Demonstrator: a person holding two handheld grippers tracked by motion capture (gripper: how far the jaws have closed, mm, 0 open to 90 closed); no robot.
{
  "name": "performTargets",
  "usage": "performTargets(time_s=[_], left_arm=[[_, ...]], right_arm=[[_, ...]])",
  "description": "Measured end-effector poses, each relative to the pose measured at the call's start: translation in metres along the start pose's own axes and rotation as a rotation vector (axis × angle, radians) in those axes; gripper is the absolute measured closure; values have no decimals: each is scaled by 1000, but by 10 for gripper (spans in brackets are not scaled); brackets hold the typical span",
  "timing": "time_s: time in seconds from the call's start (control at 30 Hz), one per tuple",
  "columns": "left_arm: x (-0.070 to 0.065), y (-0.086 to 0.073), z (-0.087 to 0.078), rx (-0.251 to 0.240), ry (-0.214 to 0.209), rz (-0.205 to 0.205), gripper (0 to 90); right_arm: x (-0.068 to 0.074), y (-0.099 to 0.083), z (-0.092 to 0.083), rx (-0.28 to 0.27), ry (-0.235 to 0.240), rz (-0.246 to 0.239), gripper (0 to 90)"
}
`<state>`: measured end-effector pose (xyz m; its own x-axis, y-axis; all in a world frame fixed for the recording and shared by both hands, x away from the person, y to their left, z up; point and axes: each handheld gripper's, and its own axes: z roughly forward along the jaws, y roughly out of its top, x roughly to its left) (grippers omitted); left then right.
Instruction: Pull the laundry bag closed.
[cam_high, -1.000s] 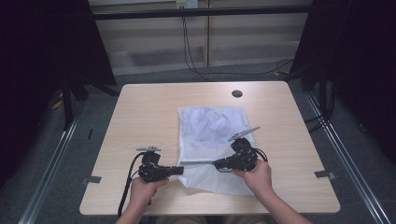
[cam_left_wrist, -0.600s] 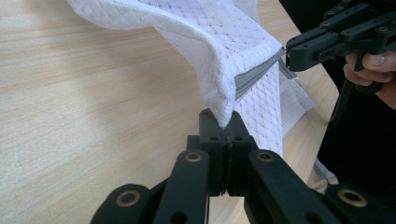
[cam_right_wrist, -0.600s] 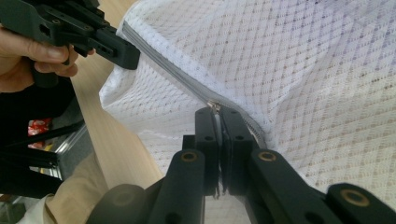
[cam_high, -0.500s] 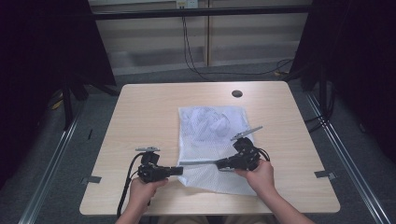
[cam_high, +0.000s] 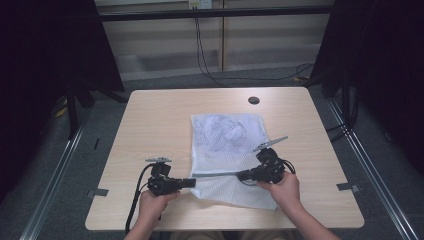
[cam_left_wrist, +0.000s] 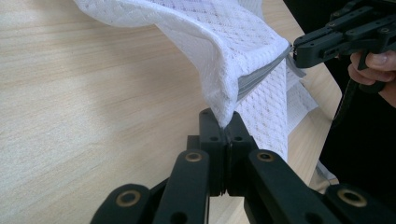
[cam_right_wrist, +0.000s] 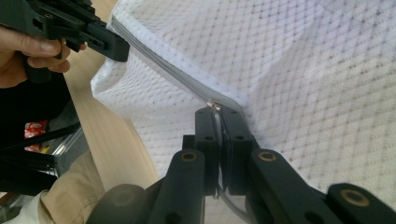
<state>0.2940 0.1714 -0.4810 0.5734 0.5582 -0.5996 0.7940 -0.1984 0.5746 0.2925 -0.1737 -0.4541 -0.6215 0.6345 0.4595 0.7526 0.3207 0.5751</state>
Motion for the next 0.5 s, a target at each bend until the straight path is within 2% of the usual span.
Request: performTargets(time_s=[0.1, 0.2, 0.5], left_arm=[[0, 0, -1, -1, -6, -12, 894], [2, 0, -2, -5, -3, -5, 894], [1, 0, -1, -1, -9, -12, 894]], right_arm=[[-3, -2, -4, -2, -10, 5, 872], [-6, -4, -9, -4, -20, 9, 871], [-7, -5, -11, -4, -8, 7, 872]])
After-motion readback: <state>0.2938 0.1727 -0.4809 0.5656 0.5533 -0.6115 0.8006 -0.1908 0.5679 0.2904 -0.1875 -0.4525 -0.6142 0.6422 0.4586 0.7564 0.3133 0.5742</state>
